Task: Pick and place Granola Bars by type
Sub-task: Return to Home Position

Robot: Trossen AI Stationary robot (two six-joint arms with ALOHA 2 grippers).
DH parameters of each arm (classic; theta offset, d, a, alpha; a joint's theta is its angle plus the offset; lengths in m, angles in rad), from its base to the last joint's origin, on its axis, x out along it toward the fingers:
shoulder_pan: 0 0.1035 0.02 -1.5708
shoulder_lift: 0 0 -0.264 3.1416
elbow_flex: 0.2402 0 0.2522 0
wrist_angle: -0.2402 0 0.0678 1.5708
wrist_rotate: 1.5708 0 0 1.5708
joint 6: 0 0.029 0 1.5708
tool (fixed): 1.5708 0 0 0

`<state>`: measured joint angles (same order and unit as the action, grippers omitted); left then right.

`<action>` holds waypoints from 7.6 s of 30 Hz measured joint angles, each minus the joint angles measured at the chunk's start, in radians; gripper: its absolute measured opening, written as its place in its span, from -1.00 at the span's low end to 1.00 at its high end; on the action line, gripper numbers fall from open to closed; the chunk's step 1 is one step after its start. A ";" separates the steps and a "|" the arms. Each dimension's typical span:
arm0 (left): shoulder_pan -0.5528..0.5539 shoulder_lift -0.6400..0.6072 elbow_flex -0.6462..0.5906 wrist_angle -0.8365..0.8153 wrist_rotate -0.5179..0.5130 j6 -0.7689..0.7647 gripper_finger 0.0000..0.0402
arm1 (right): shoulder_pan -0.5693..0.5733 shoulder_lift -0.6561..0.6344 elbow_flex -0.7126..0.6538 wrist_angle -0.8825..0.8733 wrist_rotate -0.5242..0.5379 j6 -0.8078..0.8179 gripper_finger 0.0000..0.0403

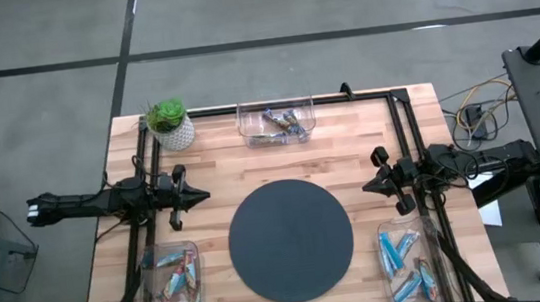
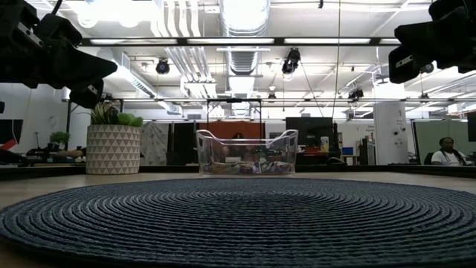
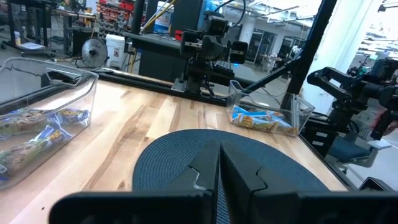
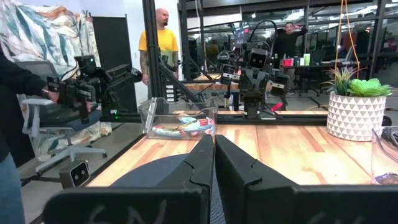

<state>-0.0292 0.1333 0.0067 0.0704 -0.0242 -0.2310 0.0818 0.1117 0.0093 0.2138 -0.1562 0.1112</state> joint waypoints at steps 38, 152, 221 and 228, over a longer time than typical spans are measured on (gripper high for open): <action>0.000 0.000 0.000 -0.001 0.000 0.056 -1.00 | 0.000 0.000 0.000 0.000 0.000 -0.017 -0.96; 0.000 -0.001 0.004 0.067 0.000 0.047 -1.00 | 0.000 0.000 0.000 0.003 0.000 0.065 -0.96; 0.000 -0.001 0.004 0.066 0.001 0.040 -1.00 | 0.000 0.000 0.000 0.002 0.000 0.064 -0.96; 0.000 -0.001 0.004 0.066 0.001 0.040 -1.00 | 0.000 0.000 0.000 0.002 0.000 0.065 -0.96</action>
<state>-0.0292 0.1323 0.0105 0.1364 -0.0236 -0.1909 0.0818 0.1116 0.0093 0.2161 -0.1566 0.1757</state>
